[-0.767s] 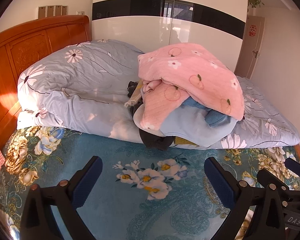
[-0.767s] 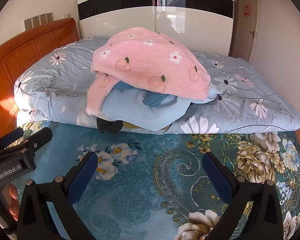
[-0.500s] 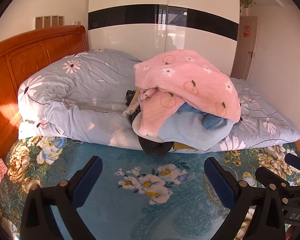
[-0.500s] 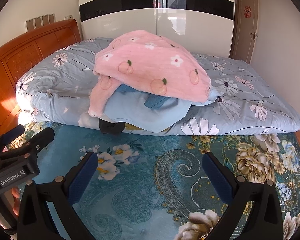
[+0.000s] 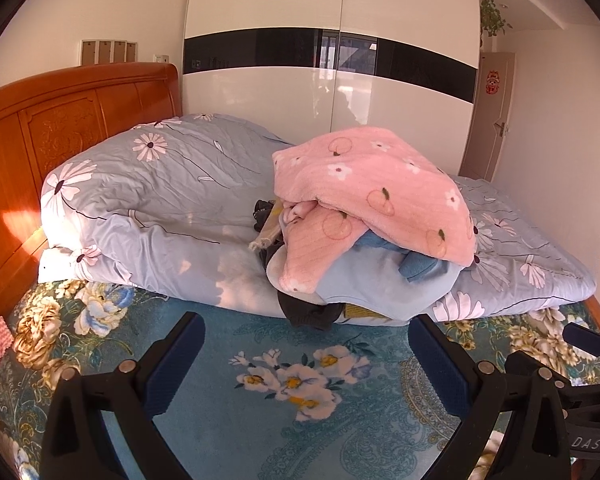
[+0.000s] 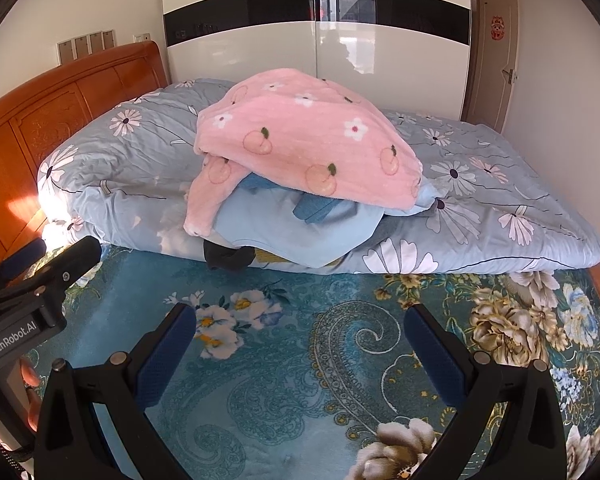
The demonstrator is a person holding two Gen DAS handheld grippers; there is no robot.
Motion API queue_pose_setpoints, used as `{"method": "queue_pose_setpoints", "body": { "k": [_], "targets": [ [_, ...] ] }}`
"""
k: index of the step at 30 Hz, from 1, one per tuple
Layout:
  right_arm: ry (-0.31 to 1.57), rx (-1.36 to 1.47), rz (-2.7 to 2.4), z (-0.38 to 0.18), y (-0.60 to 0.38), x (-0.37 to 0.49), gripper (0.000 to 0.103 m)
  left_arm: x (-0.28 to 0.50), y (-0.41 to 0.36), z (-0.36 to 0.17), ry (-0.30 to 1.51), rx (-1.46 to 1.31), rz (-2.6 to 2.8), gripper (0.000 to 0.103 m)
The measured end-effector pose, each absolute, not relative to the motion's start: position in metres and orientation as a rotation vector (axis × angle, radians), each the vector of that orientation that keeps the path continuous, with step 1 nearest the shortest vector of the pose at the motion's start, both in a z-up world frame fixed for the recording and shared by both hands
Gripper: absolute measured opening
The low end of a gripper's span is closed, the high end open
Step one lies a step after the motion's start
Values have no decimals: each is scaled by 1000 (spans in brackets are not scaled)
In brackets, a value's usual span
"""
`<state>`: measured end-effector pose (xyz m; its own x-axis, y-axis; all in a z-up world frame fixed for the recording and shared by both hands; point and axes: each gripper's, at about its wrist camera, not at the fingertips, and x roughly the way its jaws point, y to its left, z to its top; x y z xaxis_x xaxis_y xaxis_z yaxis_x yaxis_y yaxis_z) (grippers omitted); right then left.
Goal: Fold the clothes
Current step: 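Approach the pink fleece garment on the clothes pile with both tools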
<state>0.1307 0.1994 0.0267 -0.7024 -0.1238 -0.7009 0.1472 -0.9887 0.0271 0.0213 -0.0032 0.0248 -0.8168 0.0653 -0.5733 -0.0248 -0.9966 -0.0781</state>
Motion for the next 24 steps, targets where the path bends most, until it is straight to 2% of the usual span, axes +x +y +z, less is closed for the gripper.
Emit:
{"method": "queue_pose_setpoints", "body": {
  "k": [10, 24],
  "targets": [
    [52, 1121, -2760, 28, 195, 134, 103, 28, 2, 28, -23, -909, 2934, 103],
    [44, 1095, -2753, 31, 194, 134, 103, 26, -10, 28, -107, -928, 2943, 103]
  ]
}}
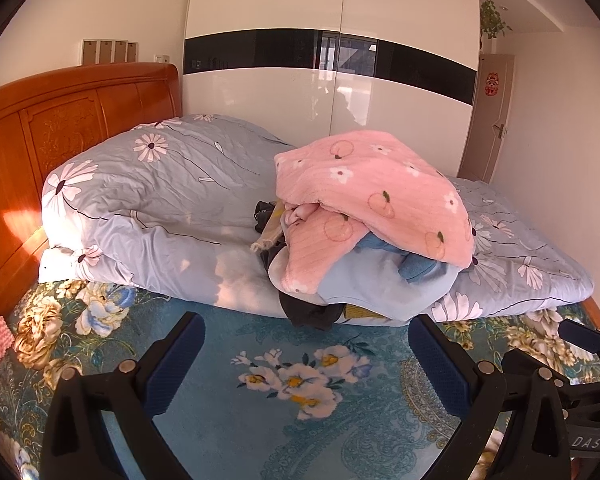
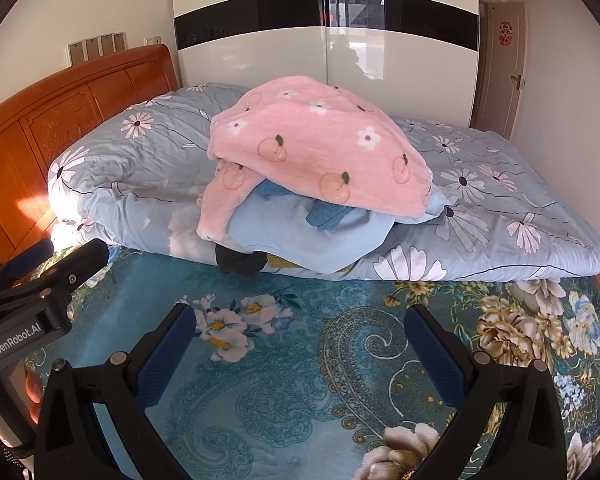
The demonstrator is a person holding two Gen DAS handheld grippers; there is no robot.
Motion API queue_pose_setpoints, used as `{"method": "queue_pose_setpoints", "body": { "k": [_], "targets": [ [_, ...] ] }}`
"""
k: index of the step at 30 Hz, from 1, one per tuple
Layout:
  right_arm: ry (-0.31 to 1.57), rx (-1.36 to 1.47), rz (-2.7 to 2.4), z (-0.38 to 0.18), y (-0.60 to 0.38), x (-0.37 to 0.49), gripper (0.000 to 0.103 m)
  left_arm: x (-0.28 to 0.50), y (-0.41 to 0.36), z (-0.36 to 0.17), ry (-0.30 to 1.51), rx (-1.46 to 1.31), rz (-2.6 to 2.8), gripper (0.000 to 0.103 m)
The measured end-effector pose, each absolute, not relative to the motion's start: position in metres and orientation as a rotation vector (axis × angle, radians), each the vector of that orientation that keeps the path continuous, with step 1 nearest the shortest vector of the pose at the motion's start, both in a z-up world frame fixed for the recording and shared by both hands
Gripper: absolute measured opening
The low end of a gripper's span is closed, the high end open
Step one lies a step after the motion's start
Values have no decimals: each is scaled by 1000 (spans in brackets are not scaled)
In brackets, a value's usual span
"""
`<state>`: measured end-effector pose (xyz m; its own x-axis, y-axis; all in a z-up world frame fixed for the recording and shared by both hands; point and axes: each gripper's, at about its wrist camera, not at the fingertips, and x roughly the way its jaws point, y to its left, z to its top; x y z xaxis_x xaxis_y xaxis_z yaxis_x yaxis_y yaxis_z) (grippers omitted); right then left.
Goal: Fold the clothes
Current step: 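Approach the pink fleece garment on the clothes pile with both tools, then grasp the pink fleece garment with the right gripper and lift it off the pile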
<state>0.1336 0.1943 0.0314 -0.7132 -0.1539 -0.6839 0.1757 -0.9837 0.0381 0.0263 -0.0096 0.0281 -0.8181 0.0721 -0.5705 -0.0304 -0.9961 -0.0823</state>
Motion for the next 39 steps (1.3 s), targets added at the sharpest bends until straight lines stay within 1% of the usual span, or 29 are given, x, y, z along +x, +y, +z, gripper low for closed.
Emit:
{"method": "queue_pose_setpoints", "body": {
  "k": [7, 18, 28, 33, 35, 39],
  "targets": [
    [53, 1082, -2756, 31, 192, 132, 103, 24, -16, 25, -164, -930, 2939, 103],
    [80, 1060, -2764, 31, 188, 128, 103, 19, -17, 23, -140, -947, 2929, 103],
    [101, 1035, -2757, 24, 182, 103, 103, 4, -28, 10, -120, -996, 2894, 103],
    [189, 1035, -2759, 16, 171, 64, 103, -6, -47, 4, -147, -1043, 2864, 103],
    [227, 1038, -2779, 8, 167, 44, 103, -7, -56, 1, -134, -1020, 2886, 103],
    [359, 1056, -2789, -10, 150, 3, 103, -13, -73, -6, -119, -986, 2904, 103]
  ]
}}
